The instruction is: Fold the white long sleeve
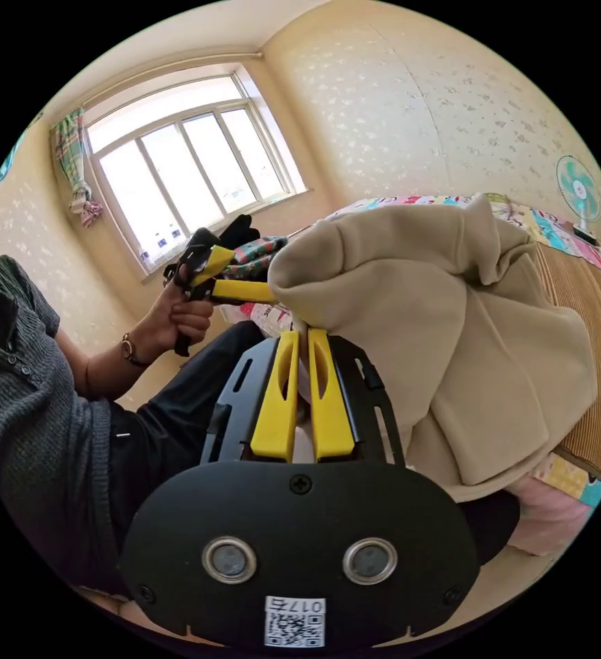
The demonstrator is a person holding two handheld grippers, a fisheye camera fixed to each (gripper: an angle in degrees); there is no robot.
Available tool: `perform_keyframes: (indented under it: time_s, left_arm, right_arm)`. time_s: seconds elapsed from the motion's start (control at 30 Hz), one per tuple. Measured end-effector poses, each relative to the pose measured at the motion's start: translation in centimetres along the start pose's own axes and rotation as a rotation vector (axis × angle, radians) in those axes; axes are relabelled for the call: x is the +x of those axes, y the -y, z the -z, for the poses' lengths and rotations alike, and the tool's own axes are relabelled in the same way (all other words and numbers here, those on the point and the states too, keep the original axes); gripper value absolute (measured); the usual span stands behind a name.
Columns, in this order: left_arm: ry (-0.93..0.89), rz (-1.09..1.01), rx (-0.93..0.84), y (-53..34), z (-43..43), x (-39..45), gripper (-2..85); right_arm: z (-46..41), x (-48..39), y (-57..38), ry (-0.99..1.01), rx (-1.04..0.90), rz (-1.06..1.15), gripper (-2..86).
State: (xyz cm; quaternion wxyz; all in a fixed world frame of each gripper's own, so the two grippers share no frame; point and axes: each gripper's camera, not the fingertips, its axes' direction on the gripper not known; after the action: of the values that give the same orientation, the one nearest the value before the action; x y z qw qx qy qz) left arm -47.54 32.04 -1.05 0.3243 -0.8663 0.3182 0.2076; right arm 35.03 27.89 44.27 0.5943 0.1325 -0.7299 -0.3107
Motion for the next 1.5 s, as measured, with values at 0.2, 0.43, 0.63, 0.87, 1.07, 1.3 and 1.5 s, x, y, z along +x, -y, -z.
perform_keyframes:
  time_s: [0.2,0.43,0.63,0.87,1.07,1.3,1.5]
  left_arm:
    - [0.118,-0.241,-0.179,2.9,-5.5,7.8,21.7]
    - [0.658,-0.549,-0.529,0.5,-15.0,15.8,19.8]
    - [0.553,-0.52,-0.281,-0.6,-9.7,15.6,4.0]
    - [-0.284,-0.544,0.202,1.3,8.7,13.2,3.3]
    - [-1.069,-0.736,0.45,2.1,15.4,14.1,2.5]
    - [-1.219,-0.735,0.5,2.7,19.2,17.8,2.0]
    - [-1.313,-0.726,0.537,2.3,21.3,20.0,2.1]
  right_arm:
    - [0.2,-0.4,-1.0,0.098,-0.053,0.014,3.1]
    - [0.3,-0.1,-1.3,0.078,-0.045,-0.047,3.1]
    - [5.0,0.4,-3.2,0.157,0.058,-0.042,3.1]
    - [18.1,-1.1,-6.3,0.186,0.411,0.049,2.7]
    - [23.0,-4.2,-6.7,0.144,0.434,0.161,6.7]
    - [17.9,-6.8,-5.6,0.18,0.324,0.208,11.7]
    - [10.1,-9.1,-3.4,0.228,0.137,0.225,14.0]
